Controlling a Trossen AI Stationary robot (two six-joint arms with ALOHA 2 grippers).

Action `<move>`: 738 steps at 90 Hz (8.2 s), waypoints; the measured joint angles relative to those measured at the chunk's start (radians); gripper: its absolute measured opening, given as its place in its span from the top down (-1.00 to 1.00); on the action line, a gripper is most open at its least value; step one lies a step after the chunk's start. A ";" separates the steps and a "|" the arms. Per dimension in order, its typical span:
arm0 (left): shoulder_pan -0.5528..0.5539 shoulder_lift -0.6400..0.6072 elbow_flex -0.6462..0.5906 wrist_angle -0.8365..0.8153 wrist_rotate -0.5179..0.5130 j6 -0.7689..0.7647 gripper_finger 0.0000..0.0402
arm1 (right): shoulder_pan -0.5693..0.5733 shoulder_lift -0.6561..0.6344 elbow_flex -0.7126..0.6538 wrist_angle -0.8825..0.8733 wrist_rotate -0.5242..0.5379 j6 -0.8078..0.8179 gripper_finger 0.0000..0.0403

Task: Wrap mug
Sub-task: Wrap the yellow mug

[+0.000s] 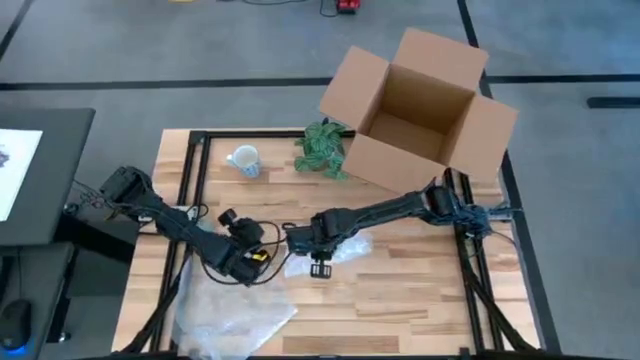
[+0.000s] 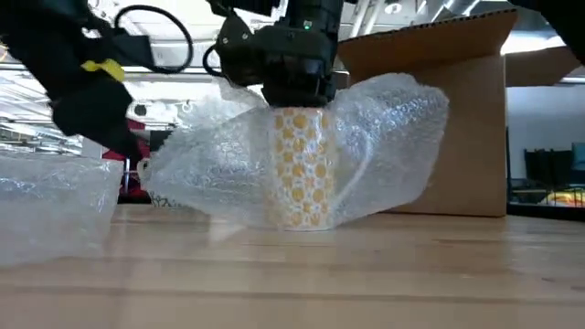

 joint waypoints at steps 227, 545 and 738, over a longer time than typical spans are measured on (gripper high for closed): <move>0.119 0.000 -0.092 1.100 0.150 0.862 0.31 | 0.040 -0.075 0.295 -0.166 -0.076 -0.116 0.25; -0.085 -0.220 -0.071 0.626 0.109 0.547 0.31 | -0.055 0.038 0.162 -0.017 -0.046 -0.131 1.00; -0.084 -0.213 -0.081 0.632 0.102 0.531 0.31 | -0.033 -0.137 0.103 -0.032 -0.056 -0.071 1.00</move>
